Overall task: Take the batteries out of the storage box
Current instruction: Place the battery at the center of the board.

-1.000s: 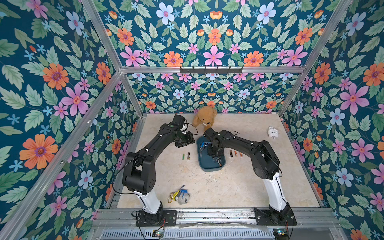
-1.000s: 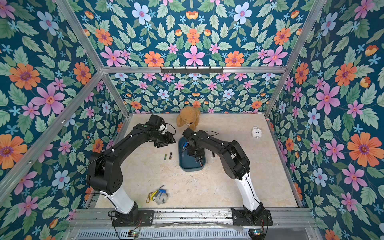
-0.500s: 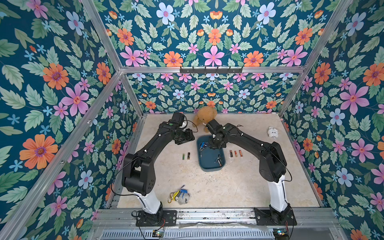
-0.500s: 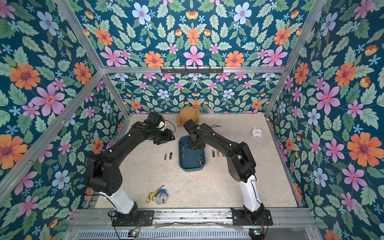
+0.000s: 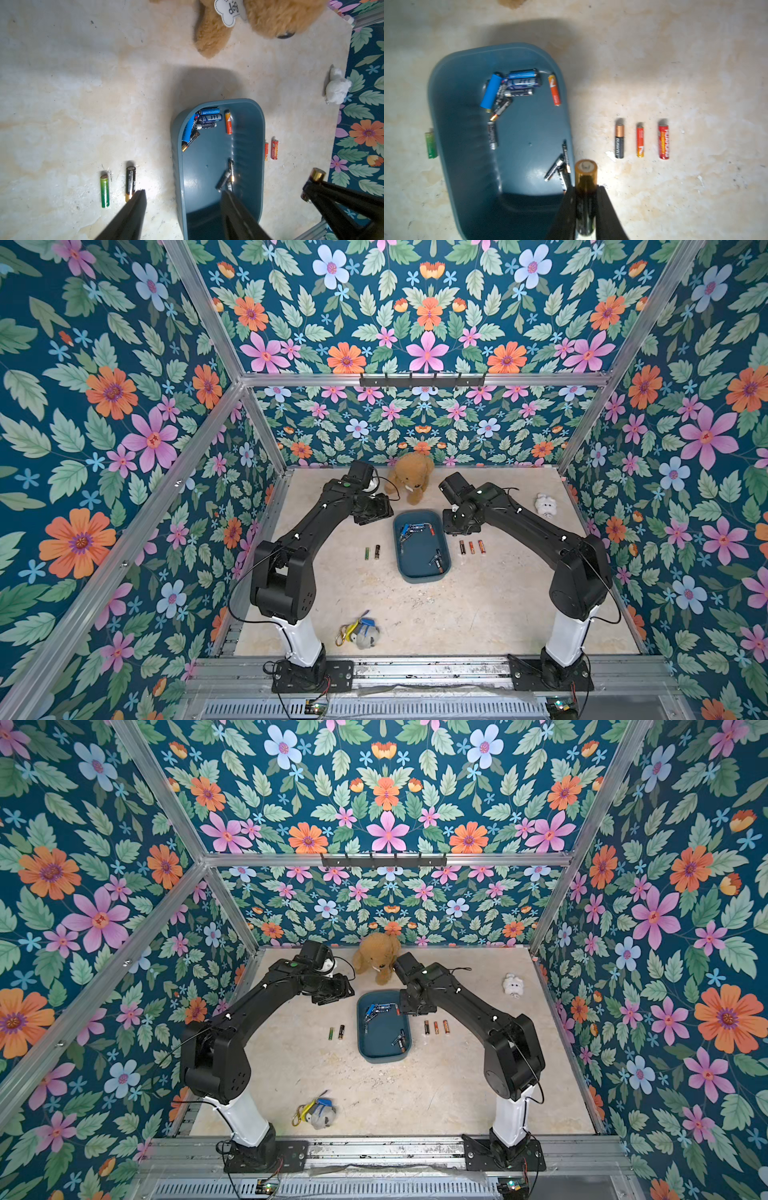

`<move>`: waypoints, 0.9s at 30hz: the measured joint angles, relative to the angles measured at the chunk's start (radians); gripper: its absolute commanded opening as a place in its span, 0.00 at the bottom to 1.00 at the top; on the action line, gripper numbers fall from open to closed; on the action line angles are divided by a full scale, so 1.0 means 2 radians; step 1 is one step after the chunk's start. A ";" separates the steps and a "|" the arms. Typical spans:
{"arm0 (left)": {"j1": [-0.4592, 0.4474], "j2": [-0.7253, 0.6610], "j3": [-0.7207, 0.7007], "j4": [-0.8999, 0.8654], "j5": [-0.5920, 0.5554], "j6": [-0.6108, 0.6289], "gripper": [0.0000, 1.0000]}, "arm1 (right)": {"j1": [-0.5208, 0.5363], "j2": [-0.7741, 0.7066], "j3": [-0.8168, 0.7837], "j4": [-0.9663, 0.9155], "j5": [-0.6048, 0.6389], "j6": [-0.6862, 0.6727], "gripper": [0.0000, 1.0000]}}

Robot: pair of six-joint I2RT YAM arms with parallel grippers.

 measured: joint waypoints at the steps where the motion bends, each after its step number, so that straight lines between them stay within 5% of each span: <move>1: -0.001 0.002 0.002 0.000 0.001 0.000 0.63 | -0.007 -0.006 -0.010 0.001 0.002 -0.003 0.13; 14: -0.004 0.019 0.011 0.001 0.009 0.000 0.63 | -0.093 -0.056 -0.143 0.041 0.018 -0.050 0.13; 27: -0.005 0.027 0.011 0.002 0.012 0.001 0.63 | -0.120 -0.021 -0.174 0.095 0.020 -0.102 0.13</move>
